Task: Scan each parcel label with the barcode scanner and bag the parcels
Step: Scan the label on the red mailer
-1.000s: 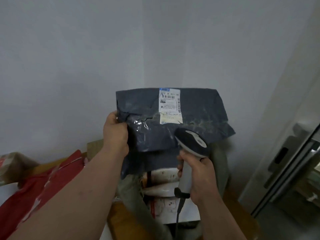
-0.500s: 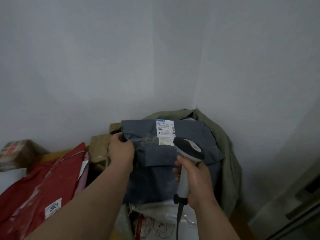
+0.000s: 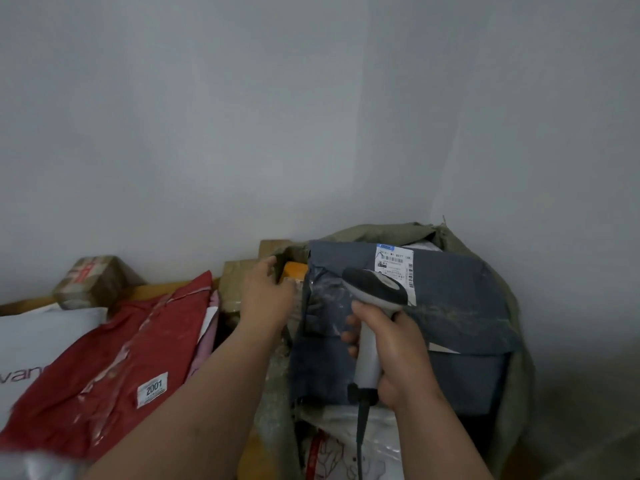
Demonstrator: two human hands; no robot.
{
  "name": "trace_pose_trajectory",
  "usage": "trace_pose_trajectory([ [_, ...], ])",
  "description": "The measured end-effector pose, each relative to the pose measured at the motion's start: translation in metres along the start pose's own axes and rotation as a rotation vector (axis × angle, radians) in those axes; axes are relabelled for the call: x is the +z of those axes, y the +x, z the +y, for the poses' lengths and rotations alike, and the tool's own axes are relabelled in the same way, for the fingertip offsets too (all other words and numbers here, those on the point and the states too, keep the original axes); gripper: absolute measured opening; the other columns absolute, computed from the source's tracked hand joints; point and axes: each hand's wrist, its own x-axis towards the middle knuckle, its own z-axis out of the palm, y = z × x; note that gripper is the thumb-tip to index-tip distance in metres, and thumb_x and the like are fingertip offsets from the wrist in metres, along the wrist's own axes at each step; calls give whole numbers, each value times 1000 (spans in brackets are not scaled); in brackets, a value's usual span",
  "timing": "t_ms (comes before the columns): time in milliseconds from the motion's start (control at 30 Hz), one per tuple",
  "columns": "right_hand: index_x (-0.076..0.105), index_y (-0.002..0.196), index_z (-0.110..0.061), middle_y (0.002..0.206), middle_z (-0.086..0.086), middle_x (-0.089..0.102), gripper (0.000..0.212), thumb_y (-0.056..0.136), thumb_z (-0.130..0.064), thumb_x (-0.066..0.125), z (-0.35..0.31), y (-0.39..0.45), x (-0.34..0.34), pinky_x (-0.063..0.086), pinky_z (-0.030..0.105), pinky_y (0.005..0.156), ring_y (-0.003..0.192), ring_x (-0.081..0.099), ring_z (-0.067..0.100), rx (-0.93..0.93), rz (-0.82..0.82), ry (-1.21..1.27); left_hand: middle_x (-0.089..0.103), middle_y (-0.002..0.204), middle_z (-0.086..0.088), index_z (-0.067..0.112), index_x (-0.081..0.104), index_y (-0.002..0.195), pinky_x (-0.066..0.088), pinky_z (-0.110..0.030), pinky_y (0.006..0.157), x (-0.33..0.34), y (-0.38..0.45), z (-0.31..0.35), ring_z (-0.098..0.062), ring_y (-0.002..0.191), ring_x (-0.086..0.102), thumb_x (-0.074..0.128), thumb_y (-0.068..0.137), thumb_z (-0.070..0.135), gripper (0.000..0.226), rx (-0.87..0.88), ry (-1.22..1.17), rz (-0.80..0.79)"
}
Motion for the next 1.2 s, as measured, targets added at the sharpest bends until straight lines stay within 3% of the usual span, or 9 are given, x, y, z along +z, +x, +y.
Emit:
trace_pose_trajectory([
  [100,70,102,-6,76,8,72,18,88,-18,73,5,-14,34,51,27,50,59,67,16,10,-111,-57,62,120,3,17,53,138,50,-19,72,-35,-2,-14,1,87,61,63,93,13,46,-58,-130,83],
  [167,70,105,-6,76,9,71,20,89,-18,72,16,-26,60,51,28,51,60,67,17,9,-156,-86,59,133,-2,19,52,140,50,-27,83,-66,-5,-30,-10,103,61,62,95,16,46,-114,-141,86],
  [267,73,95,-10,72,7,72,12,88,-19,73,39,-45,103,51,28,51,60,67,18,31,-162,-138,58,134,-5,18,53,138,50,-28,81,-122,-9,-61,-12,101,59,62,96,19,43,-154,-134,112],
  [333,74,89,-11,69,6,72,13,86,-23,75,57,-57,135,51,30,52,58,66,18,58,-164,-196,57,135,-8,16,53,138,48,-36,94,-160,-13,-86,-21,112,58,63,94,18,45,-186,-93,140],
  [600,74,92,-4,68,10,70,21,84,-22,78,135,-90,229,51,28,51,57,64,18,170,-194,-256,67,120,-6,14,60,131,54,-42,93,-265,-33,-183,-24,104,65,68,85,18,48,-218,220,-31],
  [700,74,97,-10,74,8,73,19,83,-22,79,151,-89,241,52,28,53,61,67,18,170,-154,-271,63,123,-3,22,58,135,53,-45,95,-273,-37,-212,-24,109,62,70,80,25,56,-230,396,-187],
  [867,73,99,-12,73,5,74,18,84,-21,78,166,-66,249,52,30,53,60,68,17,192,-123,-287,43,148,0,33,31,152,43,-42,107,-265,-29,-246,-24,134,42,71,83,38,80,-133,729,-235],
  [1067,72,99,-12,75,9,75,22,83,-24,79,185,-32,253,55,32,57,64,69,24,288,-124,-302,16,163,4,44,10,154,8,-50,120,-248,-20,-275,-29,151,8,58,91,36,80,-73,939,-329],
  [1200,71,96,-16,76,5,77,18,83,-25,79,191,-12,252,53,27,51,59,70,17,297,-111,-345,12,165,3,48,4,154,-1,-51,119,-235,-17,-287,-28,151,4,51,94,49,76,-28,986,-328],
])
